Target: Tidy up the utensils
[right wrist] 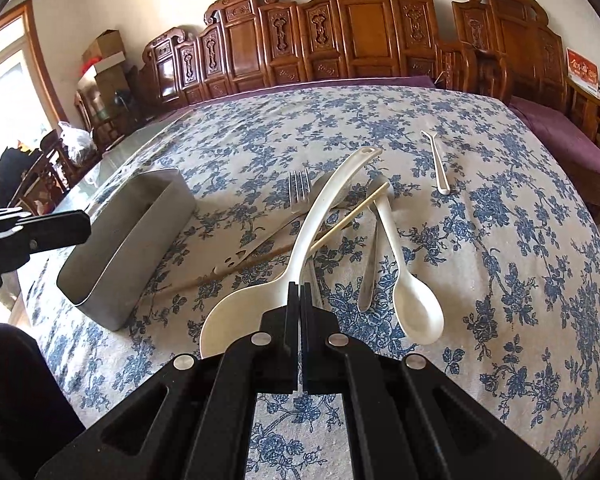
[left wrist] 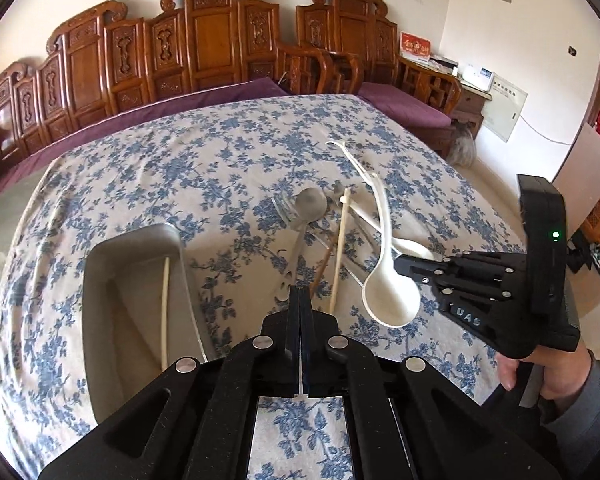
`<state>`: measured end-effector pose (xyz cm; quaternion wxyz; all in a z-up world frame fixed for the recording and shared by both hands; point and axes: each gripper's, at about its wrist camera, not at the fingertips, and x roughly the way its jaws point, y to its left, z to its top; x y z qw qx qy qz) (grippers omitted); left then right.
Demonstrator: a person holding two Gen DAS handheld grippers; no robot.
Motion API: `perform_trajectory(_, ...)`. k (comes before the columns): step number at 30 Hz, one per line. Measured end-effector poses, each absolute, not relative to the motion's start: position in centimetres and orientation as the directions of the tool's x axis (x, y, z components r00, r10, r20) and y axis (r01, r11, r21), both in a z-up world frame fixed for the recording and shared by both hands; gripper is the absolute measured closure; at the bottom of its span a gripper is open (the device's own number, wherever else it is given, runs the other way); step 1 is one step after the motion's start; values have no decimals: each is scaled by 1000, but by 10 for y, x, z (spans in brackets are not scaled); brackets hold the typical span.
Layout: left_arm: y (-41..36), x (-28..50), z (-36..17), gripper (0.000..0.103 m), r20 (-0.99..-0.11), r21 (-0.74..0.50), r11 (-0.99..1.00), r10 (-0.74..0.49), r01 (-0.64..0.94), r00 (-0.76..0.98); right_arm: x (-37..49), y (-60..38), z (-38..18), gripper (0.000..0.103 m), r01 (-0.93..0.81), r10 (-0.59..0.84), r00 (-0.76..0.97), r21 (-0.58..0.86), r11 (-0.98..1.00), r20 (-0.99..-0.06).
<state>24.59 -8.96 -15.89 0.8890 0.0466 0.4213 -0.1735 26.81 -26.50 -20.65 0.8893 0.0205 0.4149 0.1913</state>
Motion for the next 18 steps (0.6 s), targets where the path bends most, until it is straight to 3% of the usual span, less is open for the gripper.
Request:
perform_trajectory(8, -109, 274, -189, 103, -815, 8, 928, -209, 372, 541, 265, -289, -201, 102, -277, 334, 613, 201, 939, -716)
perform_trajectory(13, -126, 297, -213, 82, -848, 13, 913, -206, 408, 488, 268, -298, -201, 101, -262, 335, 619, 215, 941, -711)
perform_trajectory(18, -144, 306, -240, 80, -884, 12, 895, -199, 446, 424, 271, -304, -203, 101, -251, 328, 619, 217, 943, -714)
